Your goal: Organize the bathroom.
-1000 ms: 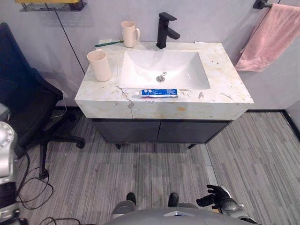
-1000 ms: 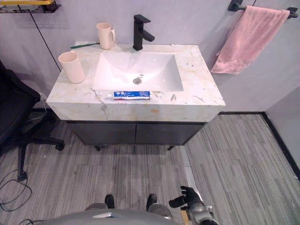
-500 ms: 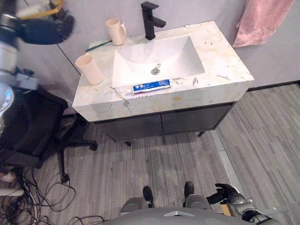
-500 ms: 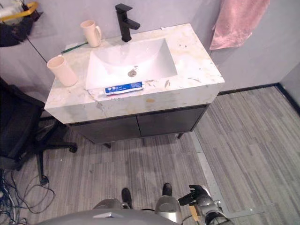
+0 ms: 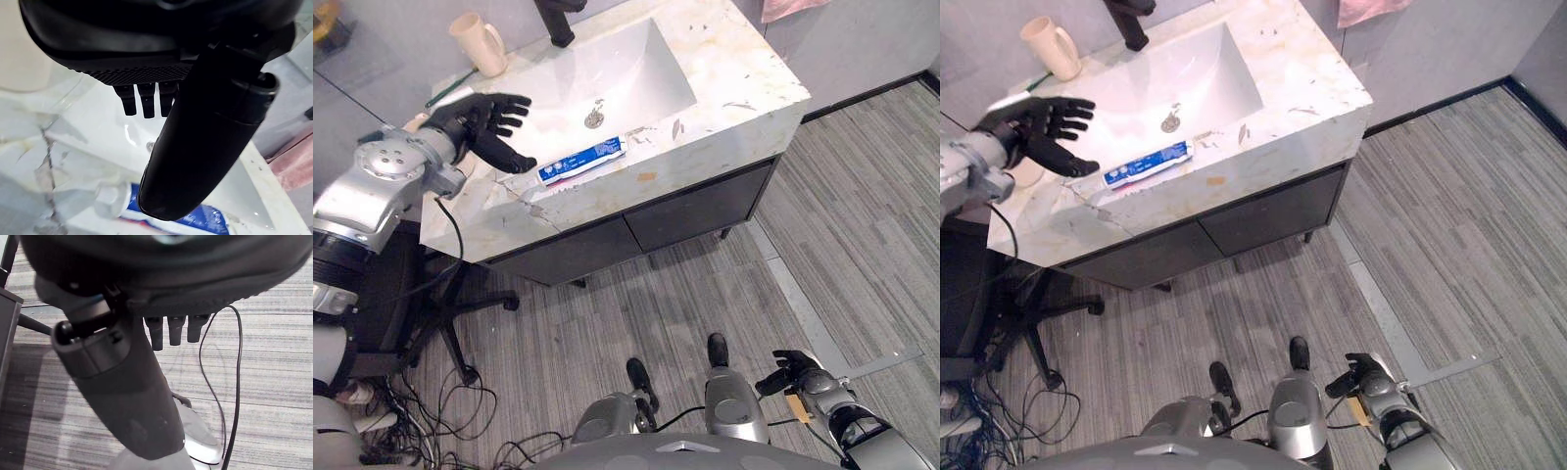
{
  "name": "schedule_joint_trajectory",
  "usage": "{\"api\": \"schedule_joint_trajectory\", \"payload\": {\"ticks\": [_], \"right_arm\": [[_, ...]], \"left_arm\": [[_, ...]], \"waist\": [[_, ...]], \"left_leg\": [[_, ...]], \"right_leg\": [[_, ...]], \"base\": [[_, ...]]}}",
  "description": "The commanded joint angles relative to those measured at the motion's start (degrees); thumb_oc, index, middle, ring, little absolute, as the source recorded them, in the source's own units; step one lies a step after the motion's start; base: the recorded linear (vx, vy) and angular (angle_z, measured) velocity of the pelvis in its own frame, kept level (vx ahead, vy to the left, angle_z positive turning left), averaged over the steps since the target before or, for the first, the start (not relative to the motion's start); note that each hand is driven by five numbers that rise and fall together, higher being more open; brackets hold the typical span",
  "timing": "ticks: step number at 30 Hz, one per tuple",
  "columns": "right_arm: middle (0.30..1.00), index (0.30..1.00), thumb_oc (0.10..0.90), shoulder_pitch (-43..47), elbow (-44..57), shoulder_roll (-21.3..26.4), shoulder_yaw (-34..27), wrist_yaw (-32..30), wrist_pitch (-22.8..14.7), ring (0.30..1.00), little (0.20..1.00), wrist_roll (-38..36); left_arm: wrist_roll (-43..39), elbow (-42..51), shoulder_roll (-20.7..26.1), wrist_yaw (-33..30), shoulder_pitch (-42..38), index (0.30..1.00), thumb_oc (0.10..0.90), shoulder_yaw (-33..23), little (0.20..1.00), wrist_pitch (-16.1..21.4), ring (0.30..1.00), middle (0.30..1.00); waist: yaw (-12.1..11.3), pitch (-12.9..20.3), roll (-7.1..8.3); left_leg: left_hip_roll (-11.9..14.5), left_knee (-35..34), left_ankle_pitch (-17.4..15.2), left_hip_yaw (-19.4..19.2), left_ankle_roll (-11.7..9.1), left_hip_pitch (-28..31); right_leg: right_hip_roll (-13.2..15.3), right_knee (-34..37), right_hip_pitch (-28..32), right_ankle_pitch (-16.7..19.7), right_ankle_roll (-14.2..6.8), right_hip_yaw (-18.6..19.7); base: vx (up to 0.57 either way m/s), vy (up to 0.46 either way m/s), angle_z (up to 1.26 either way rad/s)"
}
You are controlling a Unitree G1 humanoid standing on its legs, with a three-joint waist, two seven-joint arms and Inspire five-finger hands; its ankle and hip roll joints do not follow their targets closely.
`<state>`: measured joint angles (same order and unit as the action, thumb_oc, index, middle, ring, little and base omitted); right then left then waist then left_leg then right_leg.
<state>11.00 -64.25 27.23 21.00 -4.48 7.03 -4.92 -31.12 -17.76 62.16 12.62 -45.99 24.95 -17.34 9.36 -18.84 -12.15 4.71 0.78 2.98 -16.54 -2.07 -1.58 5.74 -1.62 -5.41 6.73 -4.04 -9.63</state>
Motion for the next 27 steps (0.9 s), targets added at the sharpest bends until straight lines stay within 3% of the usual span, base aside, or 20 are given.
{"api": "schedule_joint_trajectory", "payload": {"ticks": [1,16,27], "right_arm": [[0.900,0.900,0.800,-0.42,1.58,-0.39,0.00,-1.18,-0.16,0.900,0.900,-1.78],[0.900,0.900,0.800,-0.97,2.26,0.69,-0.49,-3.14,-0.10,0.900,0.900,-0.37],[0.900,0.900,0.800,-2.13,1.30,-0.08,-0.88,-3.62,-0.18,0.900,0.900,0.14]], "left_arm": [[0.61,-1.56,4.11,-4.41,-1.93,0.900,0.800,-7.24,0.900,1.97,0.900,0.900],[1.47,-6.60,1.65,-7.21,-4.42,0.900,0.800,-4.77,0.900,0.97,0.900,0.900],[1.90,-6.61,1.52,-6.64,-4.66,0.900,0.800,-5.28,0.900,-0.36,0.900,0.900]], "waist": [[-0.62,2.98,1.82],[1.73,1.75,1.22],[1.46,2.84,2.28]], "left_leg": [[4.54,11.68,-3.90,-0.96,-1.98,-1.10],[4.39,10.60,-2.98,-2.33,-2.23,-1.08],[4.48,10.43,-3.10,-2.71,-2.15,-0.46]], "right_leg": [[2.34,-5.21,-4.18,-8.09,-3.86,3.88],[2.29,-5.04,-5.32,-8.04,-3.45,4.98],[2.15,-4.10,-3.81,-8.15,-3.36,4.46]], "base": [[-0.07,0.016,-0.01],[-0.01,0.006,-0.01],[0.03,0.003,0.02]]}}
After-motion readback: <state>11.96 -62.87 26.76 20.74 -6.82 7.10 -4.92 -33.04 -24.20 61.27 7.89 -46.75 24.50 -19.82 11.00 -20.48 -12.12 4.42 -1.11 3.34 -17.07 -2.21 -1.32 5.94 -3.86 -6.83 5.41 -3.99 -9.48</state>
